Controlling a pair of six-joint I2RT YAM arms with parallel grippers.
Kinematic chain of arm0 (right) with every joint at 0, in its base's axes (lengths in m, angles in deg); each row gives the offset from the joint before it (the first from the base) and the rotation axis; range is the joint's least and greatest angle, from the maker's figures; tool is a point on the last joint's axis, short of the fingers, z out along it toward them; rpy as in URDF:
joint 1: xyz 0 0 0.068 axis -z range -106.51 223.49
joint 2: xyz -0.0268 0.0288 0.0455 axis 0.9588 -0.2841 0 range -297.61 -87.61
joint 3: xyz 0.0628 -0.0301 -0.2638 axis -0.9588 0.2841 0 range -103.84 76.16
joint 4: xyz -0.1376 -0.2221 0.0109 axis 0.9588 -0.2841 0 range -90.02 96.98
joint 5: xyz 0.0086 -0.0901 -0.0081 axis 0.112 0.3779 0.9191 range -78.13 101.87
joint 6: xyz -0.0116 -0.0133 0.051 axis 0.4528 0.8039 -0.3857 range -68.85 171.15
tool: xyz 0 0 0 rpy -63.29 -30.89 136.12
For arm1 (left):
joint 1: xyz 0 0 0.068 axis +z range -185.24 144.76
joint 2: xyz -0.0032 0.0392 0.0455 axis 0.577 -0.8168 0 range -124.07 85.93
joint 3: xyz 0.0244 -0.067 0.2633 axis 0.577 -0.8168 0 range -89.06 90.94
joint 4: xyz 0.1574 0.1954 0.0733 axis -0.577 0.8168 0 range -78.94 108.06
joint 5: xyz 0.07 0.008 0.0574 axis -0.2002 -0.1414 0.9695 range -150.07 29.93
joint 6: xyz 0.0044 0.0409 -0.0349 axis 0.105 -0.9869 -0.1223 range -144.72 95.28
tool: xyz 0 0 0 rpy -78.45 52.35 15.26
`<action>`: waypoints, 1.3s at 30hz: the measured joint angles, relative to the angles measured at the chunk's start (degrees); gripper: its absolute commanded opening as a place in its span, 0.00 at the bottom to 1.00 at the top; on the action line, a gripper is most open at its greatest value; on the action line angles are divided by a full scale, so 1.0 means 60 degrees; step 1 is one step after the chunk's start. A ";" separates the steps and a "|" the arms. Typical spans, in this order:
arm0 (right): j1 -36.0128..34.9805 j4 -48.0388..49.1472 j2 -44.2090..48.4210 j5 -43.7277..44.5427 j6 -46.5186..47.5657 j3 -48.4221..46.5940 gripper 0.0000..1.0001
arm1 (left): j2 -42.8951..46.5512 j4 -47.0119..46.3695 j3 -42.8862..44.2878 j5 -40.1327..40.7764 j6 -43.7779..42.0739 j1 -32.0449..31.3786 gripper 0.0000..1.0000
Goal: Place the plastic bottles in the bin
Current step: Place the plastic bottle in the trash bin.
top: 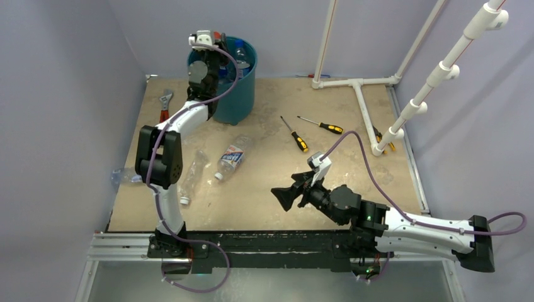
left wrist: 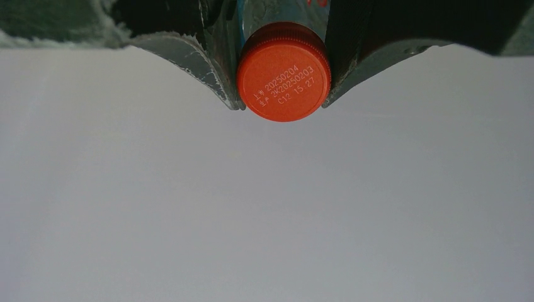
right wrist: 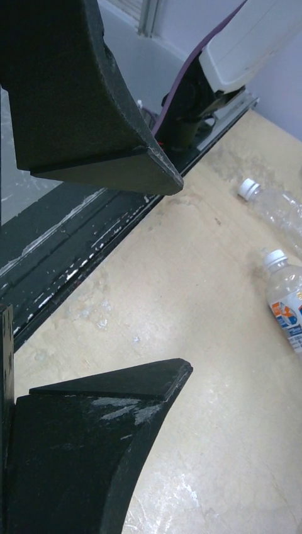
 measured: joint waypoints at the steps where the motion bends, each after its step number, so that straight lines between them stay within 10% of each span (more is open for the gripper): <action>1: 0.0000 -0.0007 -0.0102 0.0000 0.0007 0.0004 0.97 | -0.0120 0.0000 -0.0004 0.0004 -0.0025 0.0007 0.00; 18: 0.0000 0.0138 -0.0288 0.0004 -0.0007 0.0076 0.97 | -0.0743 0.0841 0.0146 -0.0164 0.0164 0.0015 0.00; 24: 0.0004 0.0138 -0.0288 0.0007 -0.0007 0.0076 0.97 | -0.0739 0.0871 0.0146 -0.0168 0.0204 0.0015 0.47; 39: 0.0000 0.0226 -0.0357 -0.0011 0.0004 0.0076 0.96 | 0.0022 0.3603 0.1133 -0.0146 0.0783 0.0015 0.82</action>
